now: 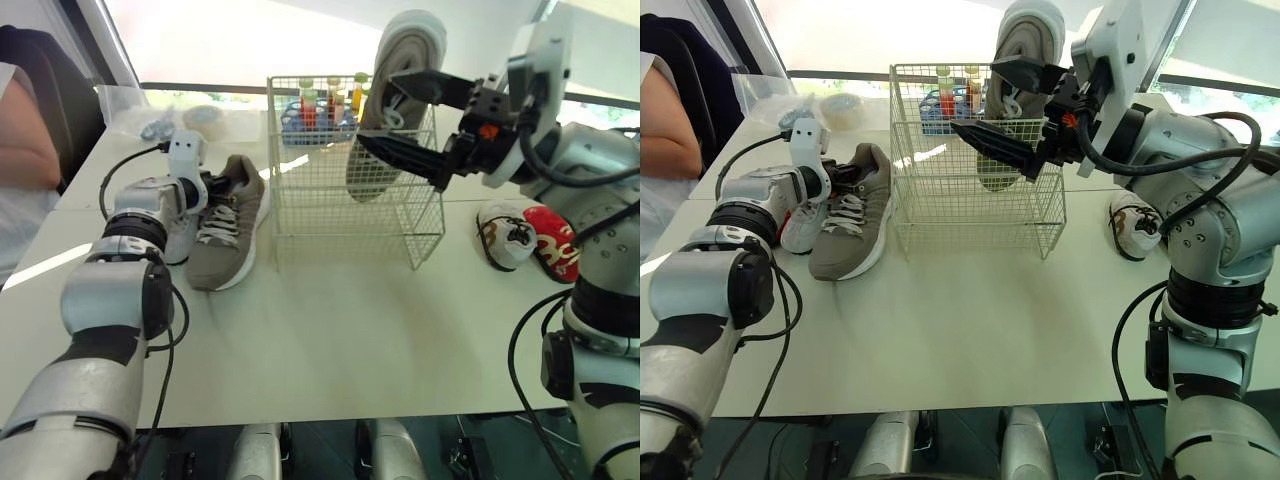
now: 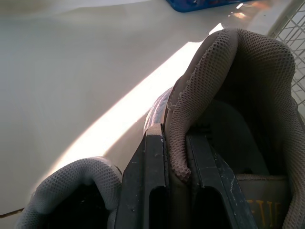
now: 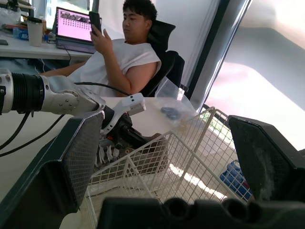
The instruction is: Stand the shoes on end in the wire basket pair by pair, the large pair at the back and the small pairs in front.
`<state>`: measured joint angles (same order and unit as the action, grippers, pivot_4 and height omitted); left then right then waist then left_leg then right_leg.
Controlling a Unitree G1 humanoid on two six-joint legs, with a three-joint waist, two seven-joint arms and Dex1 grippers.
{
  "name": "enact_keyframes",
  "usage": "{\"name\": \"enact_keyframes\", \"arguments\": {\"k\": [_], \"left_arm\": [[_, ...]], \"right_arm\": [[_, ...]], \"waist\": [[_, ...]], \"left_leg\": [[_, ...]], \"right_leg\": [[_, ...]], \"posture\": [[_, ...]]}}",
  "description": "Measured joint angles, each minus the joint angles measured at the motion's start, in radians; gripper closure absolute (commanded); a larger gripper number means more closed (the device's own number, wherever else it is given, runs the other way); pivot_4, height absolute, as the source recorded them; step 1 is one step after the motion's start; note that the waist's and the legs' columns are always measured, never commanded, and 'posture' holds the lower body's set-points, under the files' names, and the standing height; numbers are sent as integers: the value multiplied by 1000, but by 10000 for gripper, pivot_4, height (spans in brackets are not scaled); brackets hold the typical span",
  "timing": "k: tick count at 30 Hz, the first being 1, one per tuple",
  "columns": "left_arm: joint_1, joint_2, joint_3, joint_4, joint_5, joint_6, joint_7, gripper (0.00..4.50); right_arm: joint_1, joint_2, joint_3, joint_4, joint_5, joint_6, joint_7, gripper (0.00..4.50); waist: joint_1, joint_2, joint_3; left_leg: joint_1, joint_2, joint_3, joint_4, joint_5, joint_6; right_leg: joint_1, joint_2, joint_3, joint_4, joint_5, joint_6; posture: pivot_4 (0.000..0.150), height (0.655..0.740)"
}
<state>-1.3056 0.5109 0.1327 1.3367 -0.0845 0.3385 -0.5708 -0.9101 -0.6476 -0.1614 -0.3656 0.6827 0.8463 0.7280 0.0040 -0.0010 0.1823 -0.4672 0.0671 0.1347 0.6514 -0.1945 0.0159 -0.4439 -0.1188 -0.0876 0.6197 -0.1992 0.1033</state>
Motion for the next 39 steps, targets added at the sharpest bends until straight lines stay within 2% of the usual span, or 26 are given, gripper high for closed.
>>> {"name": "enact_keyframes", "arguments": {"k": [6, 7, 17, 39], "left_arm": [[-63, 43, -4, -4, 22, 99, -42, 3777], [-72, 50, -9, -5, 32, 125, -52, 715], [-168, 99, -83, -37, 79, 356, -246, 715], [-152, 79, -236, -54, 193, 488, -445, 715]], "right_arm": [[0, 2, 20, 6, 0, -5, -16, 0], [0, 3, 20, 6, 0, -6, -18, 0], [7, 13, 28, 7, 2, -22, -34, 0], [8, 19, 47, 16, -2, -28, -39, 0]], "waist": [[0, 0, 0], [1, 0, 0], [1, -1, 1], [-17, -1, 1]], "left_leg": [[0, 0, 0, 0, 0, 0], [0, 0, 0, 0, 0, 0], [-1, 0, 0, 0, 0, 0], [-2, 0, 0, 0, 0, 1]], "right_leg": [[0, 0, 0, 0, 0, 0], [0, 0, 0, 0, 0, 0], [-1, 0, 0, -1, 0, 0], [-2, 0, 0, 0, 0, 0]], "posture": [[1500, 7400], [1500, 7400], [1500, 7400], [1500, 7400]]}}
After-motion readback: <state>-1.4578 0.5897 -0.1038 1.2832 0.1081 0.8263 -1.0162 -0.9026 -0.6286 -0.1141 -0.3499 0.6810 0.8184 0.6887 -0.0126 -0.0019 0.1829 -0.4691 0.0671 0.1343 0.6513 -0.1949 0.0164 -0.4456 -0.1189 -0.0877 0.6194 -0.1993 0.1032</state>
